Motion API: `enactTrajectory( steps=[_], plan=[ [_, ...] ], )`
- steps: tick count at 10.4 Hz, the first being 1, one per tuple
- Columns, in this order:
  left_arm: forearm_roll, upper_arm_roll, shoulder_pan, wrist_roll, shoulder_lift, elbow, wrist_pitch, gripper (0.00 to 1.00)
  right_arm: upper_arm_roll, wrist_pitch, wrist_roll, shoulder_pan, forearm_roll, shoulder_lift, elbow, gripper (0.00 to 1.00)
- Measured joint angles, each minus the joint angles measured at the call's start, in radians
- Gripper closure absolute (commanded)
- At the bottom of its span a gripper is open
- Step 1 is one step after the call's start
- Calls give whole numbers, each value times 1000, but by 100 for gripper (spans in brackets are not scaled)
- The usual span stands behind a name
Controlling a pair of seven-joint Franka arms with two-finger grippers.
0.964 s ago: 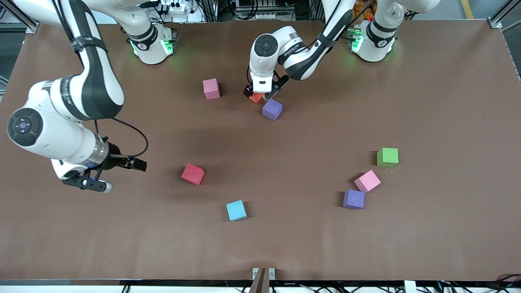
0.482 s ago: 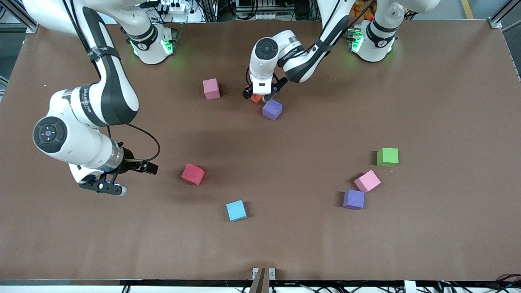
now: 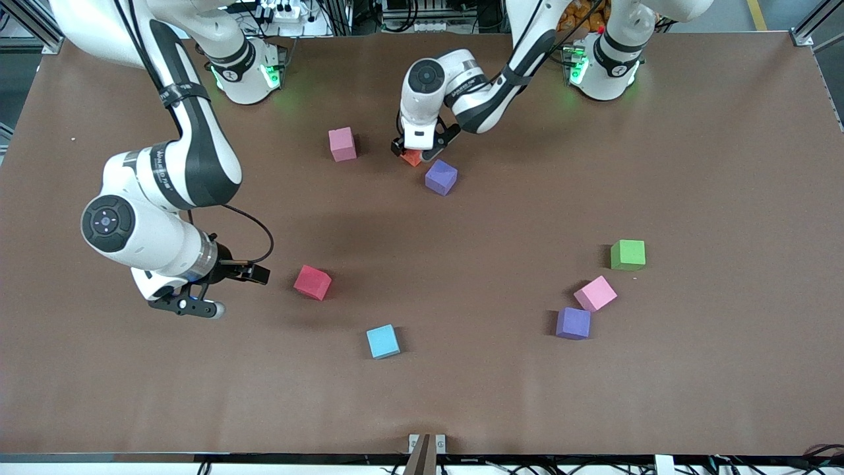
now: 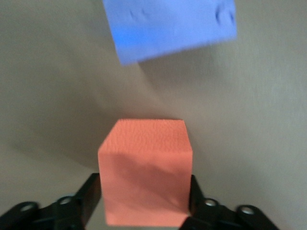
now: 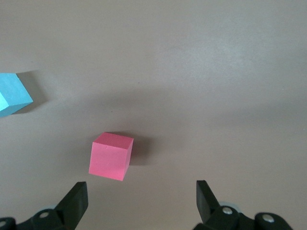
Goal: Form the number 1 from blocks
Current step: 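Carry the orange cube toward the robot with the left gripper, then set down the orange cube while the right gripper grasps the red cube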
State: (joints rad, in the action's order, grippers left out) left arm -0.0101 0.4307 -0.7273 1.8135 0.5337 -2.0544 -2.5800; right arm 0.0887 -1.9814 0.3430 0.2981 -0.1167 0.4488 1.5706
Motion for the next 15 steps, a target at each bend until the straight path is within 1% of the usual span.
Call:
enactTrajectory(
  steps=[3, 4, 6, 9, 11, 15],
  plan=[
    [-217, 74, 1, -13, -17, -14, 7, 100, 0, -13, 18, 8, 0, 11, 1, 0],
    [-251, 100, 6, -45, -31, -19, 21, 100, 0, -19, 47, 15, 0, 13, 1, 0],
    [-257, 147, 12, -123, -54, -26, 59, 100, 0, -36, 115, 31, 0, 23, 3, 0],
    [-259, 214, 17, -133, -61, -49, 75, 100, 0, -78, 266, 55, -1, 54, 14, 0],
    [-260, 233, 17, -145, -61, -85, 77, 100, 0, -119, 345, 78, -1, 80, 27, 0],
    [-260, 235, 29, -210, -61, -106, 78, 100, -1, -166, 363, 120, -1, 140, 43, 0]
  ],
)
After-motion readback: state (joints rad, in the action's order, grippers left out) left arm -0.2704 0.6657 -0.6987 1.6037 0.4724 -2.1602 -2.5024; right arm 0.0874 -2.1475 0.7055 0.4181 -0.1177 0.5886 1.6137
